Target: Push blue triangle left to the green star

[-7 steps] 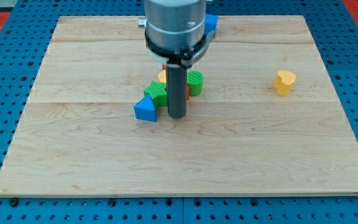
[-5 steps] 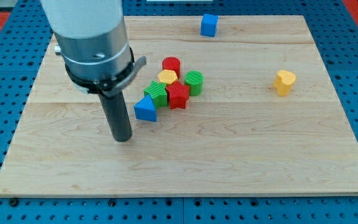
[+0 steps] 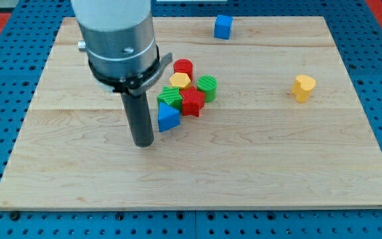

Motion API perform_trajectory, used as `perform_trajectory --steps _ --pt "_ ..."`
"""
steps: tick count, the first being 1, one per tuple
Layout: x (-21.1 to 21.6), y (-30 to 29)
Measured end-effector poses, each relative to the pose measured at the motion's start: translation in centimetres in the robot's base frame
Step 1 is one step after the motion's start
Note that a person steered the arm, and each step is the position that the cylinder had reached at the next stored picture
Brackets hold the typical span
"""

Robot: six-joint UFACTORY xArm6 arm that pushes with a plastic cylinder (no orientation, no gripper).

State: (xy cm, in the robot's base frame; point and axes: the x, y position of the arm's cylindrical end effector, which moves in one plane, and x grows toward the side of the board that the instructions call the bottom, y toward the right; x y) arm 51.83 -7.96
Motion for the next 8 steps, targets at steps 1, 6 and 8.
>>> perform_trajectory --steps 1,6,8 --pt "-2.0 0.0" --pt "-3.6 3.5" --pt "-6.2 3.5"
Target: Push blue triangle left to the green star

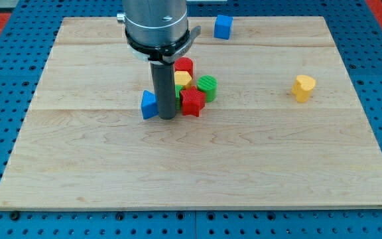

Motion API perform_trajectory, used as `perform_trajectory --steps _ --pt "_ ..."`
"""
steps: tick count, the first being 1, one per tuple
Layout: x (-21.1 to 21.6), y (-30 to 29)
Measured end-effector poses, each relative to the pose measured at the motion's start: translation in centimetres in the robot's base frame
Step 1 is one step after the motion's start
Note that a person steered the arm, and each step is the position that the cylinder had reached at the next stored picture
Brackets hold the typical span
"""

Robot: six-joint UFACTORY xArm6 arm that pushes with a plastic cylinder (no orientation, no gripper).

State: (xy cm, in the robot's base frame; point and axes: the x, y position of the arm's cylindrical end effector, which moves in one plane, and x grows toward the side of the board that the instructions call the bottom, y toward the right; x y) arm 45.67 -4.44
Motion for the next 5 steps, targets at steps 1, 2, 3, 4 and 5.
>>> perform_trajectory --steps 1,2,3,4,5 --pt "0.0 -0.7" --pt "0.0 -3.1" --pt "-0.1 -6.2" --pt "-2.7 -6.9" --pt "-3.1 -9.0"
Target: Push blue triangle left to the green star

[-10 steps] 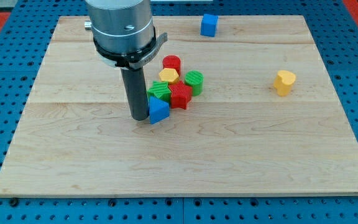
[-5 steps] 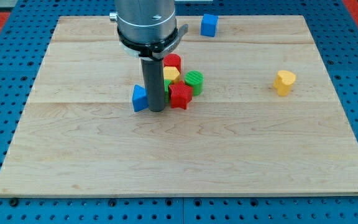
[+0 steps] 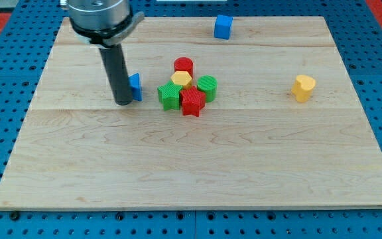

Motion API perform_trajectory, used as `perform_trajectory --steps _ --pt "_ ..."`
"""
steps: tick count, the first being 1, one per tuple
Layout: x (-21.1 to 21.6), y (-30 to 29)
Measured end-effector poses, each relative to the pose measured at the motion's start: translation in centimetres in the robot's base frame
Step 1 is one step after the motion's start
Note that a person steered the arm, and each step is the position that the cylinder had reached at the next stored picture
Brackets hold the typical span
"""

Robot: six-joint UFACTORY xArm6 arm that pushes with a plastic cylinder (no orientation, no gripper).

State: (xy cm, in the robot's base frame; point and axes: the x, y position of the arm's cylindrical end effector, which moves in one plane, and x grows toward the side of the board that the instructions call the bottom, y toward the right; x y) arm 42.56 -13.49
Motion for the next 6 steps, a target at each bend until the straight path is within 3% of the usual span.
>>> perform_trajectory --steps 2,4,5,6 --pt "-2.2 -2.5" --pt "-2.7 0.7" --pt "-3.2 -5.5" --pt "-4.8 -1.1"
